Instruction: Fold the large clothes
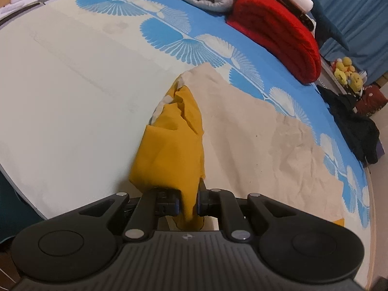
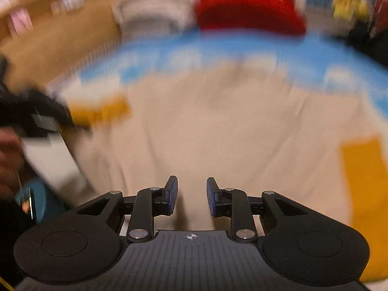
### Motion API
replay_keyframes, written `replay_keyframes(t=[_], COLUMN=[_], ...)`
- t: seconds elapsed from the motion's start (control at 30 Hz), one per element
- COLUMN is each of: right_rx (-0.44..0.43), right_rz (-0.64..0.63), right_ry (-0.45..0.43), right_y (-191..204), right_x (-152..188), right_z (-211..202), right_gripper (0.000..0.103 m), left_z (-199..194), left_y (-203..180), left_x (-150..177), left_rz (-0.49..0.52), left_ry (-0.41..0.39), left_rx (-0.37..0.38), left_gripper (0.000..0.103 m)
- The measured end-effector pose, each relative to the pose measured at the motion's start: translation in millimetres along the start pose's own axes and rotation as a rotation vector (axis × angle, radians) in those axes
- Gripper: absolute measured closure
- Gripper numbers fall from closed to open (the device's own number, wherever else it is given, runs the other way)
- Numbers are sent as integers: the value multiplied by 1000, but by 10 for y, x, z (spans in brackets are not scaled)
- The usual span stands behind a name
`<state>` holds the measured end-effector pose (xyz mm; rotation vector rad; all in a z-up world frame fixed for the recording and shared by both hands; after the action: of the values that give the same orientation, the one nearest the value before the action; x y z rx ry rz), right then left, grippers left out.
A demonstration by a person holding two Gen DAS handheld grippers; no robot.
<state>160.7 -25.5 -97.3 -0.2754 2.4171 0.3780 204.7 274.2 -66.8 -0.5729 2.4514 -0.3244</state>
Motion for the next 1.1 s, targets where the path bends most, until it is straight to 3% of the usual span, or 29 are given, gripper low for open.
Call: replay_keyframes(t=[0.07, 0.23, 0.43, 0.5, 0.67, 0.8, 0.97, 1.07, 1.1], right_rx=[37, 22, 51, 55, 88, 167, 324, 408, 422], right_rz=[15, 155, 71, 90, 28, -3, 57, 151, 174], right_ry=[84, 104, 83, 13, -366, -604, -697, -665, -611], right_y=[8, -117, -20, -50, -269, -833, -1713, -2144, -2265], right_x=[64, 2, 14, -39, -289, -434, -363, -54, 52], right_z=[262, 497, 384, 217, -775, -1557, -2003, -2014, -1987], right_gripper=[76, 80, 81, 81, 80, 77, 77, 77, 77], left_z=[-36, -170, -246, -297, -472, -612, -743, -747, -728], left_y=[-26, -217, -392, -474, -859, -1317, -2146, -2727, -2896], left_x=[-10, -33, -51, -47, 31, 193, 511, 800, 903], left_rz=[11, 89, 120, 141, 262, 370, 522, 610, 634], left_ry=[-4, -37, -46, -64, -131, -189, -257, -265, -260], left_rx=[1, 4, -28, -30, -9, 27, 127, 211, 236], left_gripper=[90, 90, 91, 91, 92, 95, 97, 98, 98])
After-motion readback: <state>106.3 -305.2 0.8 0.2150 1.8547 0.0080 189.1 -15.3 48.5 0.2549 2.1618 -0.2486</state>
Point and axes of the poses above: each gripper's, at about its wrist camera, not at the fingertips, and z roughly the way its jaws point, y to its left, x to its underside, the point moved 1 cm from there along z, roughly the way its jaws point, and after that the axes turned 3 degrees about z, right-handed, at the moved point
